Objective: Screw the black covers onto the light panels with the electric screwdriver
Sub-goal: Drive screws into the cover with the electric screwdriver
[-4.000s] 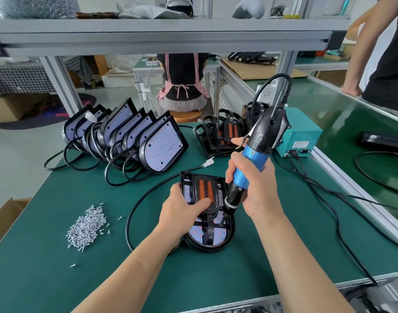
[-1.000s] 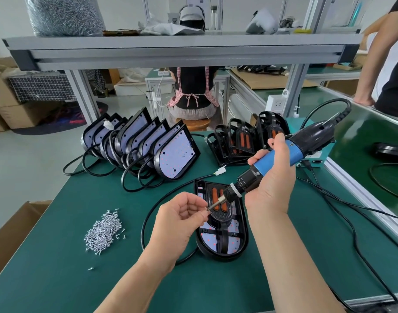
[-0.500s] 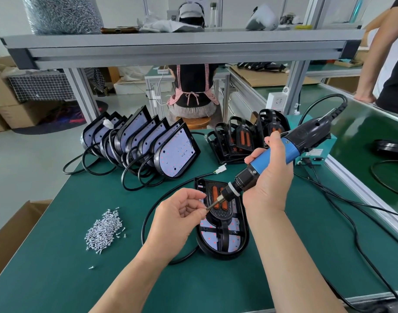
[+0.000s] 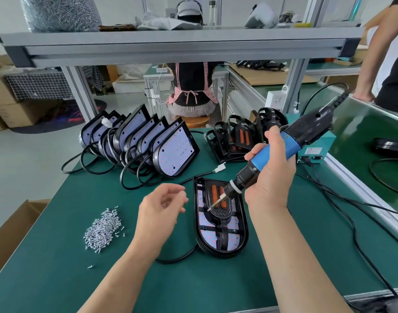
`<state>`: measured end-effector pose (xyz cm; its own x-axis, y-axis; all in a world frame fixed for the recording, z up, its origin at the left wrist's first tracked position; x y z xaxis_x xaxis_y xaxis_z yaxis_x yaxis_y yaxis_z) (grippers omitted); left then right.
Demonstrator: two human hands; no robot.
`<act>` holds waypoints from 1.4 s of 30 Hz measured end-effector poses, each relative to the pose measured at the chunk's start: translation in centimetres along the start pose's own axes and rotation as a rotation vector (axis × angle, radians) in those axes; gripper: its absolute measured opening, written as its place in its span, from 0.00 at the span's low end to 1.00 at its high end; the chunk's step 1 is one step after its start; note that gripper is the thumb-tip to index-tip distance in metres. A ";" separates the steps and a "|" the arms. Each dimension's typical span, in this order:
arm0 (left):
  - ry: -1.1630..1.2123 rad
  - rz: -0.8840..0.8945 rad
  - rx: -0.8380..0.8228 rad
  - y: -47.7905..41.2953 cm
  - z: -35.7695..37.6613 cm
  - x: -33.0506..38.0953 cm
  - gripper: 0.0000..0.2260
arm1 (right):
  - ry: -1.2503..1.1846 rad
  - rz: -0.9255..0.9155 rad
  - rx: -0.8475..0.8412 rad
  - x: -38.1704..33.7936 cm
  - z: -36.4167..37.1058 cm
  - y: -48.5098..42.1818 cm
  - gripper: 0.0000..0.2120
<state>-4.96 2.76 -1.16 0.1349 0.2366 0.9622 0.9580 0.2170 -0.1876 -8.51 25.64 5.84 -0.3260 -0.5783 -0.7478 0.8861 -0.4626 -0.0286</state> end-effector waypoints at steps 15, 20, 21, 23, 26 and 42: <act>-0.091 -0.304 -0.229 -2.3 5.7 -4.0 0.21 | 0.170 -0.070 -0.246 2.5 2.1 2.1 0.05; -0.063 -0.315 -0.205 -2.4 5.6 -4.3 0.22 | 0.179 -0.079 -0.260 2.7 2.3 2.4 0.05; -0.053 -0.320 -0.202 -2.4 5.7 -4.4 0.21 | 0.184 -0.082 -0.264 2.8 2.4 2.5 0.05; -0.049 -0.325 -0.204 -2.3 5.7 -4.5 0.21 | 0.191 -0.087 -0.277 3.0 2.5 2.5 0.06; -0.042 -0.326 -0.203 -2.3 5.8 -4.3 0.22 | 0.206 -0.090 -0.318 3.3 2.9 2.6 0.05; -0.019 -0.323 -0.140 -2.3 5.9 -4.7 0.20 | 0.287 -0.084 -0.483 4.6 3.8 2.7 0.10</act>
<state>-9.27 6.78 -6.38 -0.1841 0.1944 0.9635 0.9761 0.1516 0.1559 -8.86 19.19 4.81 -0.3590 -0.3160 -0.8782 0.9331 -0.1006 -0.3452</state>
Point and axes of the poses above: each hand's wrist, its own y-axis away from the middle knuckle, its own z-axis out of the palm, x = y × z, the point moved 6 cm from there along -y, towards the middle knuckle, and after that the axes turned 5 degrees about z, right-handed, at the moved point
